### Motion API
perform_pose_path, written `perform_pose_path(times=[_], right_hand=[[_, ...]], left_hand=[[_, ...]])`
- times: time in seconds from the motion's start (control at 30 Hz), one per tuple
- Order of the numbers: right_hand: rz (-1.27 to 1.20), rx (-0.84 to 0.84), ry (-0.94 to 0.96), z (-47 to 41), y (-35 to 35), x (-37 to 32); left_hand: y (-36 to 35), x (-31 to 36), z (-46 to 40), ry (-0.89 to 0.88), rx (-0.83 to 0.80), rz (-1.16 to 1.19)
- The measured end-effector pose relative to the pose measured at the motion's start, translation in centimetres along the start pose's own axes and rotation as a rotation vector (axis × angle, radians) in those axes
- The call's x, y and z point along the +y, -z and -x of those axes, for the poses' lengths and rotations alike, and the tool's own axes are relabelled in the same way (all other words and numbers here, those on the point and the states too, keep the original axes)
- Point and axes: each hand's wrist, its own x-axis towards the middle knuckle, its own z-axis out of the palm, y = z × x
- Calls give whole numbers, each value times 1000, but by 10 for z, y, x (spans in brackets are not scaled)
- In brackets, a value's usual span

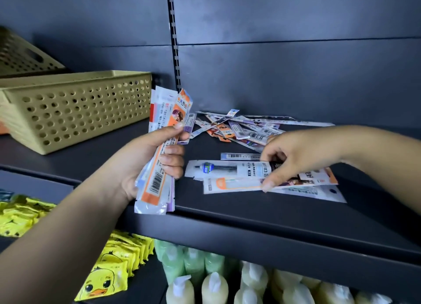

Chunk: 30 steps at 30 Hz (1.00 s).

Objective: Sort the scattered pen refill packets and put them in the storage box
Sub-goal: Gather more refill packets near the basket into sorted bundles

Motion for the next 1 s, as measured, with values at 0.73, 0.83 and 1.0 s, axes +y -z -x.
perform_pose_path(times=[0.73, 0.83, 1.0], right_hand=[[-1081, 373, -113, 4, 17, 0], [-1307, 508, -32, 0, 15, -10], [-1556, 705, 5, -3, 8, -20]], left_hand=[[-26, 5, 1, -76, 64, -109], [-54, 2, -3, -160, 111, -260], [-79, -8, -8, -119, 34, -463]])
